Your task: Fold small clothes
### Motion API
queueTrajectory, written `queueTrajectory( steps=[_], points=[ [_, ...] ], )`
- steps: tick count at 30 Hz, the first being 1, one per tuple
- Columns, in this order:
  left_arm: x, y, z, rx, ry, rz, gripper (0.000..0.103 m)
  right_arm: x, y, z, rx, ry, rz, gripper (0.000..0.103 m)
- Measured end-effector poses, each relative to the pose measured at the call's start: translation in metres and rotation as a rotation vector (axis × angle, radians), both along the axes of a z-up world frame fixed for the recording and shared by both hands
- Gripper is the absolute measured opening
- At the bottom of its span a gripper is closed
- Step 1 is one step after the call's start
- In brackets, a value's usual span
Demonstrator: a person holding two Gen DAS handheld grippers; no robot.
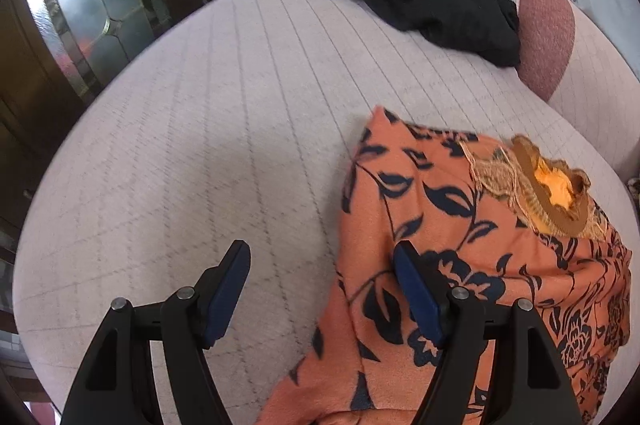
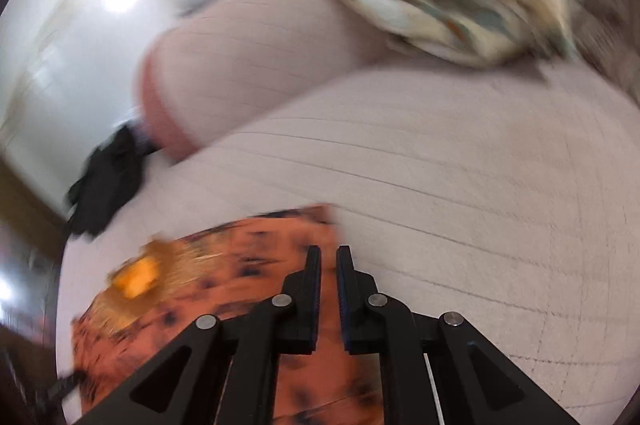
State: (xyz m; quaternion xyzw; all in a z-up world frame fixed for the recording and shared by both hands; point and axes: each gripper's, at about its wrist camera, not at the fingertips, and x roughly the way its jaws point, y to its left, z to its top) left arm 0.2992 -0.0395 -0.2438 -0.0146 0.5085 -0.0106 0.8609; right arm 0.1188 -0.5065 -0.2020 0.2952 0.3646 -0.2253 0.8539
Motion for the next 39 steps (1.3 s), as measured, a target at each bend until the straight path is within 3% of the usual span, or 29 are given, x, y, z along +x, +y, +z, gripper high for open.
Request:
queueTrajectory(
  steps=[3,6,9,12,14,15,17,19,23,25,28,31,36,39],
  points=[
    [-0.002,0.008,0.007,0.009,-0.024,0.02,0.076,0.028,0.053,0.032,0.013,-0.051,0.224,0.009],
    [0.0,0.015,0.003,0.012,-0.013,0.027,0.076,0.051,0.111,0.04,0.034,-0.068,0.387,0.009],
    [0.003,0.022,-0.006,0.031,0.02,0.037,0.076,0.074,0.172,0.026,0.043,-0.03,0.501,0.009],
    [0.005,0.026,-0.008,0.018,0.035,0.039,0.076,0.091,0.201,0.004,0.071,0.014,0.558,0.01],
    [0.005,0.032,-0.007,0.016,0.038,0.044,0.076,0.107,0.213,-0.026,0.13,0.141,0.619,0.01],
    [0.006,0.035,-0.007,0.01,0.04,0.046,0.076,0.109,0.217,-0.043,0.145,0.227,0.621,0.01],
    [0.006,0.041,-0.007,-0.01,0.047,0.055,0.076,0.105,0.216,-0.04,0.143,0.184,0.613,0.009],
    [0.007,0.047,-0.007,-0.024,0.048,0.058,0.076,0.102,0.215,-0.032,0.146,0.214,0.607,0.009],
    [0.002,0.047,-0.003,-0.041,0.045,0.023,0.076,0.102,0.221,-0.004,0.102,0.131,0.618,0.012],
    [-0.002,0.045,0.0,-0.042,0.043,0.001,0.076,0.108,0.226,-0.001,0.158,0.098,0.635,0.012],
    [-0.007,0.041,0.001,-0.029,0.039,-0.031,0.076,0.122,0.243,-0.011,0.22,0.126,0.654,0.012],
    [-0.009,0.036,0.0,0.01,0.04,-0.052,0.076,0.139,0.265,-0.033,0.181,0.23,0.652,0.013],
    [-0.003,0.04,-0.001,-0.002,0.048,-0.032,0.076,0.166,0.263,-0.04,0.189,0.179,0.584,0.013],
    [-0.004,0.036,0.01,-0.02,0.009,-0.04,0.076,0.18,0.264,-0.039,0.16,0.174,0.579,0.012]
  ],
)
